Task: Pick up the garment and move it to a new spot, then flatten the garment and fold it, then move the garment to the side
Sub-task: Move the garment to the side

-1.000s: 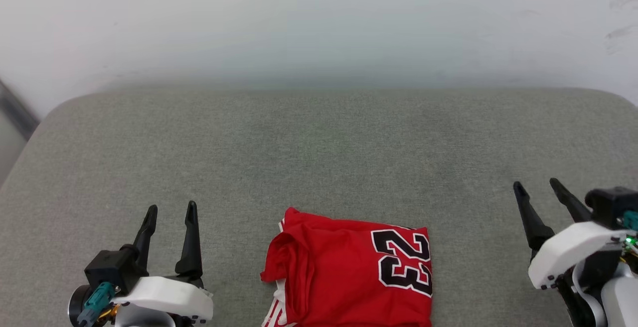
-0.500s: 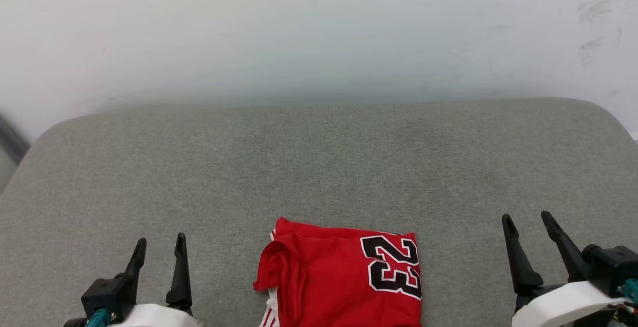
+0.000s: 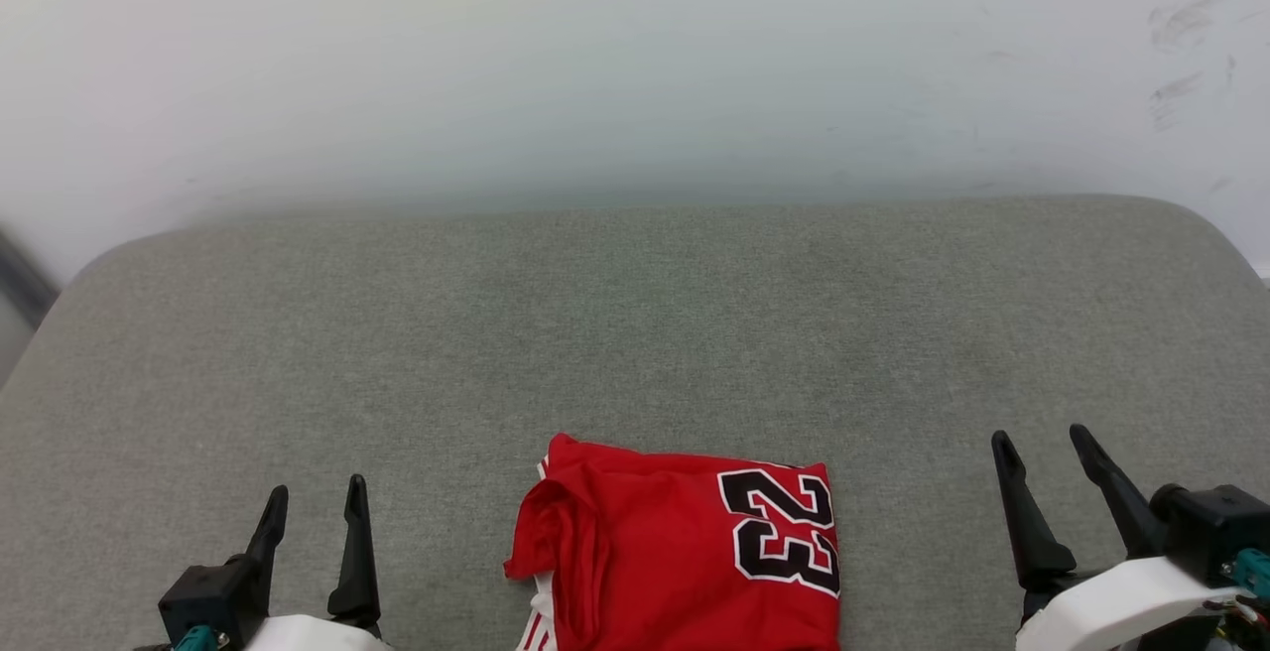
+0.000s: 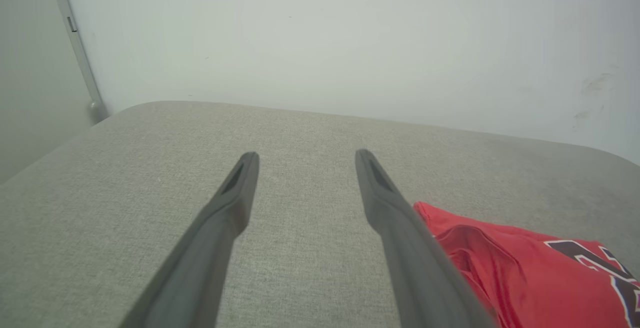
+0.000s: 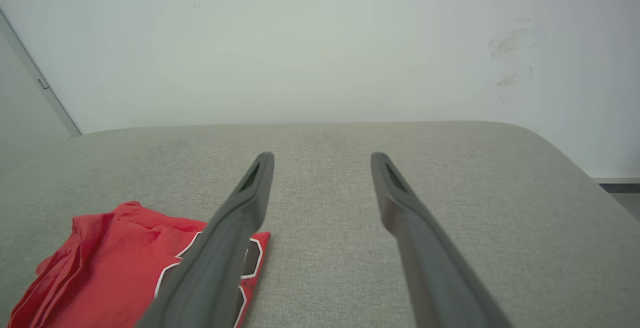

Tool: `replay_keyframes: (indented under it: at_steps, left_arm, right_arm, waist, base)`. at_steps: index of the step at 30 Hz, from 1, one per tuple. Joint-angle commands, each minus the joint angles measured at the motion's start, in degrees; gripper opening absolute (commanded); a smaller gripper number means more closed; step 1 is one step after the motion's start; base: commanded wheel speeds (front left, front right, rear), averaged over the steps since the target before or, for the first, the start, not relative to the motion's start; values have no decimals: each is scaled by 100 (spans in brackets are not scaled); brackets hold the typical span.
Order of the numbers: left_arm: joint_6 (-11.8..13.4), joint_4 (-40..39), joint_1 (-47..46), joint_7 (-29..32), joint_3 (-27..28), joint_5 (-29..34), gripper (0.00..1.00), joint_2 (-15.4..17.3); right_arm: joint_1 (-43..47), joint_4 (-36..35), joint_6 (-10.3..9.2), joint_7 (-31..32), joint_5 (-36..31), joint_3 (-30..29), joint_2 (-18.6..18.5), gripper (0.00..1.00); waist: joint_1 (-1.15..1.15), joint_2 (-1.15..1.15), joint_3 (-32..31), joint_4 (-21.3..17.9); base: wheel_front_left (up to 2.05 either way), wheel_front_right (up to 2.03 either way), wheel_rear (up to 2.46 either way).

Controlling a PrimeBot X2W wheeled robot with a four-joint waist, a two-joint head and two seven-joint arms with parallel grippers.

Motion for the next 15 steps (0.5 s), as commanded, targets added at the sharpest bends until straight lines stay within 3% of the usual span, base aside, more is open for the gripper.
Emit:
replay_keyframes:
  at_steps: [1,8,15]
  left_arm:
    - [1,-21,-44,-11,7,11,100,11]
    - [-85,-158,-153,-11,86,102,100,-81]
    - [-203,-303,-302,-11,226,224,100,-287]
  right_arm:
    - [-26,1,-2,40,26,-17,27,100]
    - [-218,256,-2,486,658,-390,-48,100]
    - [-658,1194,-2,2134,1928,-1123,-367,100]
  waist:
    - [0,0,3,5]
    - [0,0,71,144]
    - [0,0,197,376]
  base:
    - [0,0,0]
    - [0,0,0]
    - [0,0,0]
